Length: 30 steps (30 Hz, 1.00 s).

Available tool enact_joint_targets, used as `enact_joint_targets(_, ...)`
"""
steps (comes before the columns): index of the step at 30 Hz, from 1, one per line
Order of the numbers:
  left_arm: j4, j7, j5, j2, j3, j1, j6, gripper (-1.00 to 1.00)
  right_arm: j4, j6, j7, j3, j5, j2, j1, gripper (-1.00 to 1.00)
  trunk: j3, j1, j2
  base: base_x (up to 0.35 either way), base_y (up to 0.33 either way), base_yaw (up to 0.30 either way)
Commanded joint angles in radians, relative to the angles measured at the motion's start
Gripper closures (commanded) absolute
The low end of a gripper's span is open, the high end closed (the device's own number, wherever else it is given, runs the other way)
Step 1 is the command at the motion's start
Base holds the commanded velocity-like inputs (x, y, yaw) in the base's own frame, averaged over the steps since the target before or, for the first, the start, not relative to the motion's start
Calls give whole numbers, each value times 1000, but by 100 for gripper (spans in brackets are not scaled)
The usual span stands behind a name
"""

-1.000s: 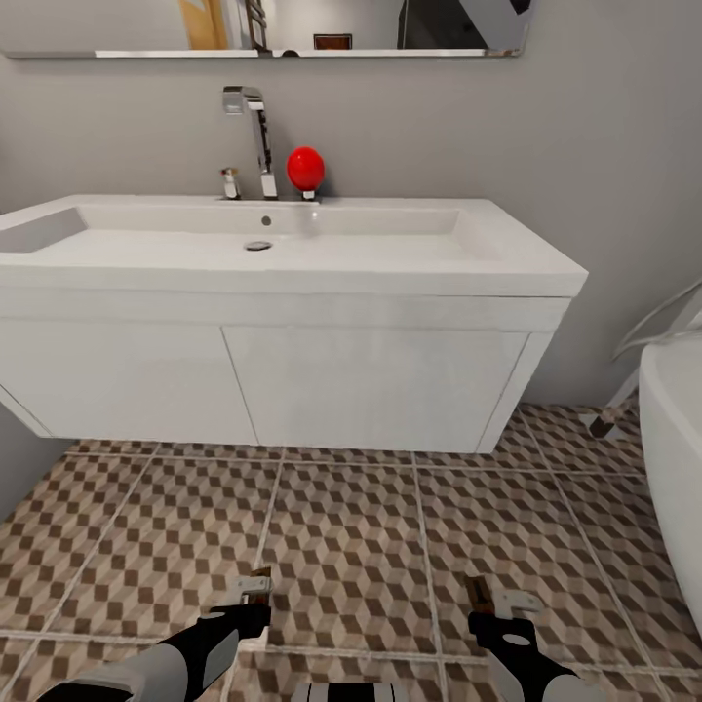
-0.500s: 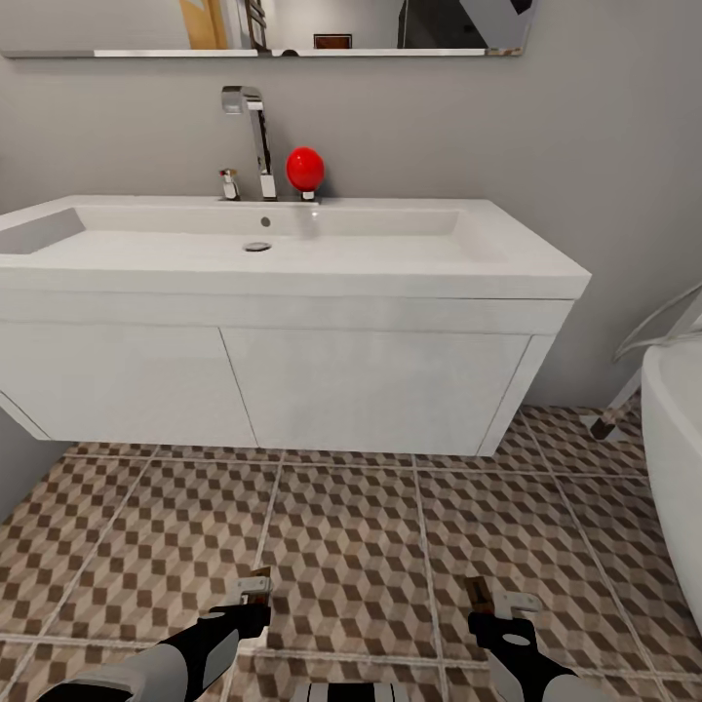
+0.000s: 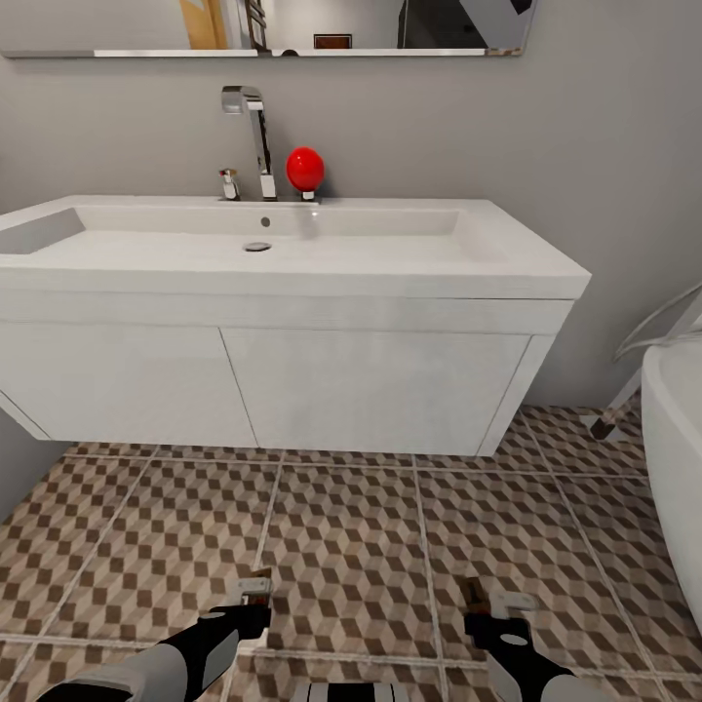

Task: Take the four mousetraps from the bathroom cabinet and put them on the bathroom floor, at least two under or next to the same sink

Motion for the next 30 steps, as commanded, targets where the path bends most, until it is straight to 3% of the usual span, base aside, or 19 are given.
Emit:
enact_joint_targets(1,-1,3,9,0,-11,0,2,100,1,-4,8,-5,2,0,-1,100,-1,0,0,0,0,0)
enact_joint_targets(11,-8,-52,-59,5,-37,0,55,100,-13,-4,54,-6,4,0,-1,100,-1,0,0,0,0,0)
enact_joint_targets(14,-18,-55,-64,8,-38,0,59,100,-38,8,55,-7,3,1,-1,100,-1,0,0,0,0,0)
enact_joint_targets(22,-28,-56,-67,10,-41,0,54,100,-134,148,54,-15,-9,3,-1,100,-1,0,0,0,0,0)
enact_joint_targets(30,-29,-56,-67,8,-43,0,54,100,-170,173,53,-15,-8,4,-1,100,-2,0,0,0,0,0)
